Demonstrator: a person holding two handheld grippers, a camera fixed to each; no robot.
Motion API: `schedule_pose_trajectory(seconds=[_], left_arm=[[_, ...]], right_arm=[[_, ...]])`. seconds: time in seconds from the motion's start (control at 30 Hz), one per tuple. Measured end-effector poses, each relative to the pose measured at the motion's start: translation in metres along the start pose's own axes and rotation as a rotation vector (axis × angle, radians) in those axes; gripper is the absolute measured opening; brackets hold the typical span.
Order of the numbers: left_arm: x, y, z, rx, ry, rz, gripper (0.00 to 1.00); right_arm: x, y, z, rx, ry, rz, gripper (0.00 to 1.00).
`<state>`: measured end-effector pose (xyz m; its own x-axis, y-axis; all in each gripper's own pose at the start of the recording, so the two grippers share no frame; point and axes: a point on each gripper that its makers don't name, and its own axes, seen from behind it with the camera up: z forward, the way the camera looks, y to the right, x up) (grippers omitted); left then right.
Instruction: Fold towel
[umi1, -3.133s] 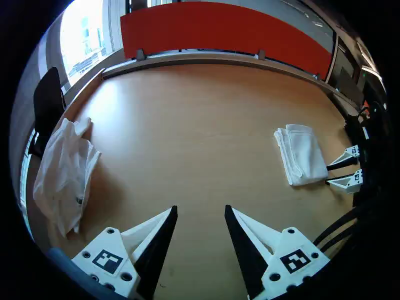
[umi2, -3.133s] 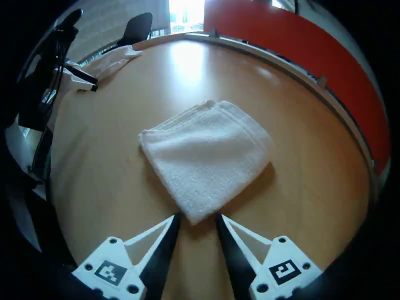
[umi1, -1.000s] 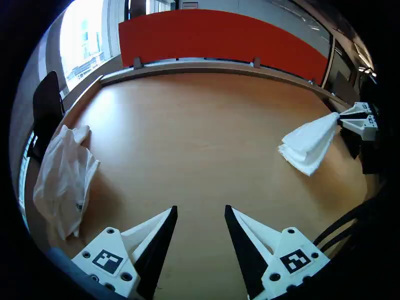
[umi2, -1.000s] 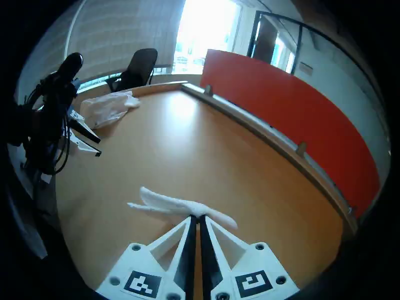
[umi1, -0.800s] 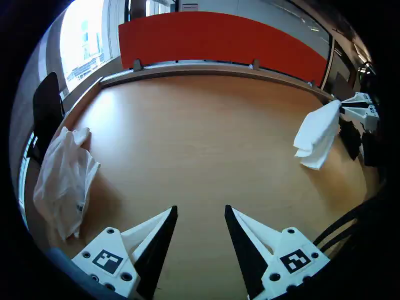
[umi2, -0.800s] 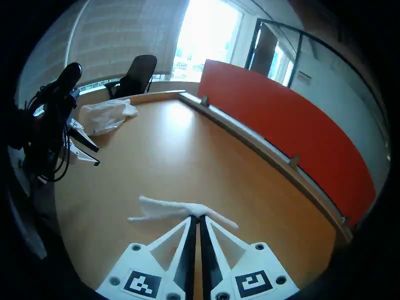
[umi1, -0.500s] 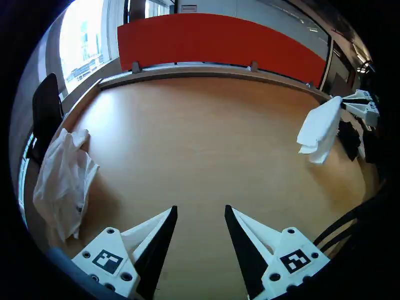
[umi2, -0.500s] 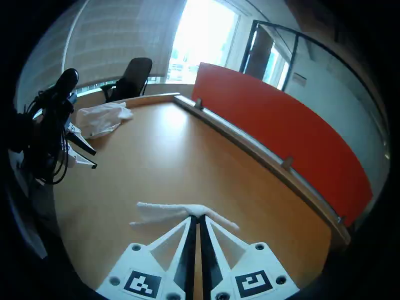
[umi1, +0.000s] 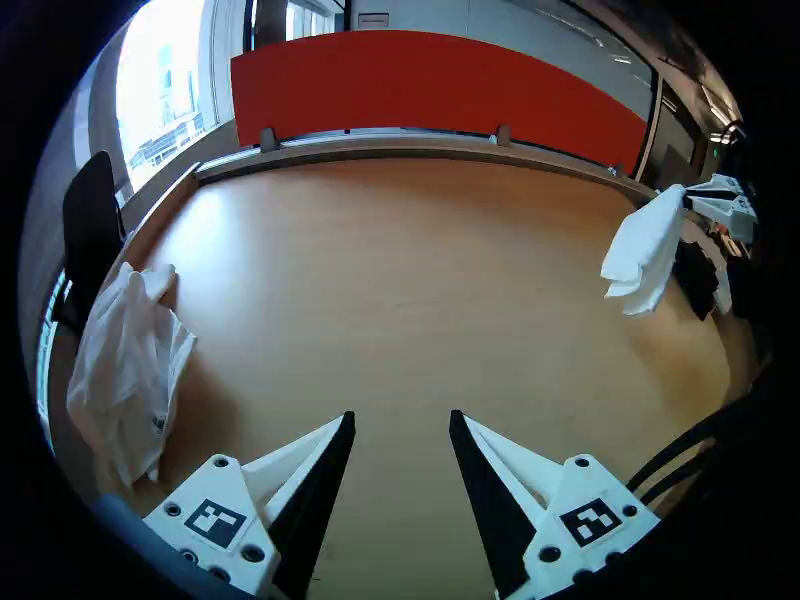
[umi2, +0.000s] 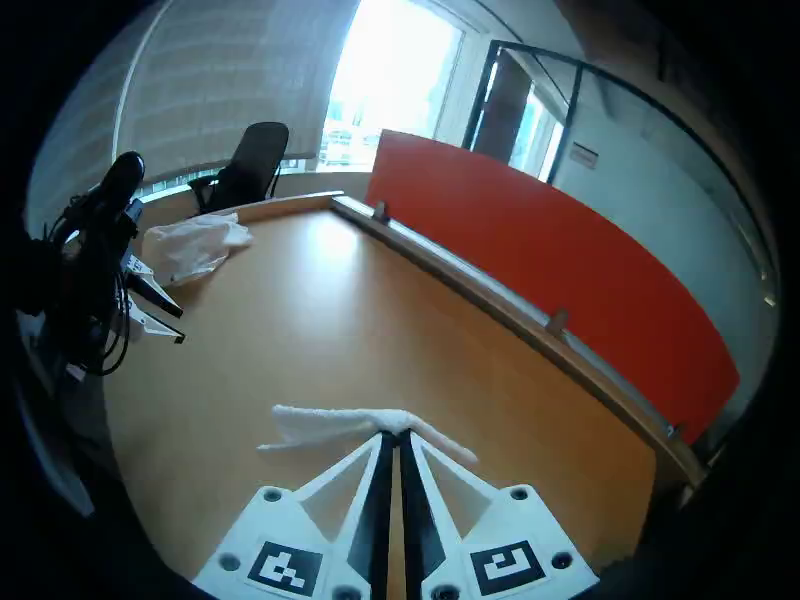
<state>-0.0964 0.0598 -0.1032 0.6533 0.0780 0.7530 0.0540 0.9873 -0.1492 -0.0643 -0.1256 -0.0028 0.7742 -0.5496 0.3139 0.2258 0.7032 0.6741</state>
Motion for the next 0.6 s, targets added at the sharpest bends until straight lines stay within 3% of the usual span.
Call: schedule_pose_trajectory(seconds=[0.23,0.6], left_arm=[[0.002,0.002,-0.001,-0.003,0.002,0.005,0.69],[0.001,0.007,0.001,-0.002,-0.003,0.009,0.69]], right_arm=[[-0.012,0.015,-0.007,-0.010,-0.018,0.018,0.05],[-0.036,0.056,-0.020,-0.042,-0.058,0.050,0.04]])
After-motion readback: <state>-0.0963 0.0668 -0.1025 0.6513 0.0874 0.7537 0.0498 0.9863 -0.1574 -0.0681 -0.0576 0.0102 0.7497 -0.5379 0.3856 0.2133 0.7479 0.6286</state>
